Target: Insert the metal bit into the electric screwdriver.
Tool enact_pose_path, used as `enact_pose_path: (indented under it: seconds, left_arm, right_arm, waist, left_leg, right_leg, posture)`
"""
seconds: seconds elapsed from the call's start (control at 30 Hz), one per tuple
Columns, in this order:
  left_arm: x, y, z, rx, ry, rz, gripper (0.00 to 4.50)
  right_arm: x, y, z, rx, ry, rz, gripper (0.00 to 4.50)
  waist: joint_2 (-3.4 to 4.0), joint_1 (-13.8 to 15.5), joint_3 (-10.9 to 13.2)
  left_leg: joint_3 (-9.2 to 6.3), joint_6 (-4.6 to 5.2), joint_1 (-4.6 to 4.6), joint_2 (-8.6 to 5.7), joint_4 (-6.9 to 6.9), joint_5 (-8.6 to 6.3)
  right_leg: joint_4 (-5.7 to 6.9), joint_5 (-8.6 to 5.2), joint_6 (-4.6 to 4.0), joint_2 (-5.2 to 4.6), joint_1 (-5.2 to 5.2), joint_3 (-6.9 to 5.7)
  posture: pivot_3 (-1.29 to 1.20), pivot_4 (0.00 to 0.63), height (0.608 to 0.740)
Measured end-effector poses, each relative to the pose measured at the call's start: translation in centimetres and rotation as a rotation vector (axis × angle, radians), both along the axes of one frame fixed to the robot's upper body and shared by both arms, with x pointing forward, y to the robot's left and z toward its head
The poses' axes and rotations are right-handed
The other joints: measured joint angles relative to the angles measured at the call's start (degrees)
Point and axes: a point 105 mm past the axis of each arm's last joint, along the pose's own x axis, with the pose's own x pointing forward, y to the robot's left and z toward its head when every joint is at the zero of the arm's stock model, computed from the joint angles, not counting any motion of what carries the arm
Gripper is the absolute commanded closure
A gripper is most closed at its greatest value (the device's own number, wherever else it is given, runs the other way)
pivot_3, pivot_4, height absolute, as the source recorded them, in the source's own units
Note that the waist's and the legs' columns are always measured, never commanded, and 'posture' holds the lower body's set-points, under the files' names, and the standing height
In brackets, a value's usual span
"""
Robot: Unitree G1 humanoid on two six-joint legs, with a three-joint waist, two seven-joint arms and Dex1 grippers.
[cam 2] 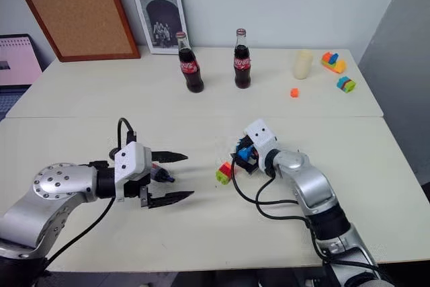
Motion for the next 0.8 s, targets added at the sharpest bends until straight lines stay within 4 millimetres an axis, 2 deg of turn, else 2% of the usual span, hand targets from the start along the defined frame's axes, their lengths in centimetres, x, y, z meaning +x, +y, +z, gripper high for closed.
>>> enact_pose_path:
  seconds: [0.03, 0.07, 0.1, 0.37, 0.53, 0.67, 0.73, 0.8]
  left_arm:
    - [0.0, -0.1, -0.1, 0.000, 0.001, -0.003, 0.00]
    - [0.0, -0.2, -0.2, 0.000, 0.001, -0.006, 0.00]
    - [0.0, -0.2, -0.2, 0.001, 0.000, -0.008, 0.00]
    - [0.0, -0.6, -0.5, -0.004, -0.018, -0.023, 0.00]
    - [0.5, -1.1, -0.4, -0.031, -0.018, -0.033, 0.00]
    - [1.0, -3.6, 0.9, -0.126, -0.023, -0.128, 0.00]
    - [1.3, -4.9, 1.5, -0.170, -0.020, -0.170, 0.00]
    - [1.8, -6.9, 2.3, -0.227, -0.027, -0.232, 0.00]
  right_arm:
    - [0.0, 0.0, -0.1, 0.000, 0.008, 0.000, 0.02]
    - [-0.1, 0.2, -0.2, 0.000, 0.012, 0.003, 0.39]
    - [-0.1, 0.2, -0.2, 0.001, 0.012, 0.005, 0.47]
    - [-0.1, 0.1, -0.4, -0.014, 0.016, 0.002, 2.36]
    - [-0.1, -0.2, 0.5, -0.020, -0.024, -0.008, 2.40]
    - [0.0, -4.1, 2.7, -0.021, -0.127, -0.139, 2.40]
    - [-0.1, -7.8, 3.6, -0.040, -0.167, -0.261, 2.40]
    - [-1.1, -12.5, 3.4, -0.072, -0.178, -0.420, 2.40]
  waist:
    - [0.00, -0.01, 0.00]
    - [0.00, 0.00, 0.00]
    - [0.00, 0.00, 0.00]
    - [0.00, -0.02, 0.00]
    - [0.01, -0.02, 0.01]
    - [0.01, 0.99, 0.00]
    - [-0.01, 1.26, -0.01]
    - [0.03, 1.52, -0.02]
  left_leg:
    - [0.00, 0.00, 0.00, 0.00, -0.01, 0.00]
    - [0.00, 0.00, -0.01, 0.01, -0.01, 0.00]
    - [0.00, 0.00, -0.01, 0.01, -0.01, 0.00]
    - [-0.01, 0.01, 0.00, 0.00, -0.02, 0.00]
    - [-0.01, 0.01, -0.03, -0.01, -0.01, 0.00]
    - [-0.01, 0.00, -0.21, -0.10, 0.09, 0.00]
    - [0.00, 0.01, -0.25, -0.09, 0.23, -0.01]
    - [0.04, 0.01, -0.33, -0.09, 0.38, -0.01]
  right_leg:
    - [0.00, 0.00, 0.00, 0.00, 0.00, 0.00]
    - [0.00, 0.00, 0.00, 0.00, -0.01, 0.00]
    - [0.00, 0.00, 0.00, 0.00, -0.01, 0.00]
    - [0.01, 0.00, 0.00, 0.01, -0.01, -0.02]
    - [0.00, 0.00, 0.01, 0.01, -0.02, -0.01]
    - [-0.06, 0.00, 0.02, -0.03, -0.01, -0.15]
    - [-0.07, 0.01, 0.04, -0.03, -0.01, -0.06]
    - [-0.06, -0.02, 0.09, -0.02, 0.01, -0.11]
  posture:
    - [0.00, 0.150, 0.740]
    - [0.00, 0.150, 0.740]
    - [0.00, 0.150, 0.740]
    - [0.00, 0.150, 0.740]
    - [0.00, 0.150, 0.740]
    - [0.00, 0.150, 0.740]
    - [0.00, 0.150, 0.740]
    - [0.00, 0.150, 0.740]
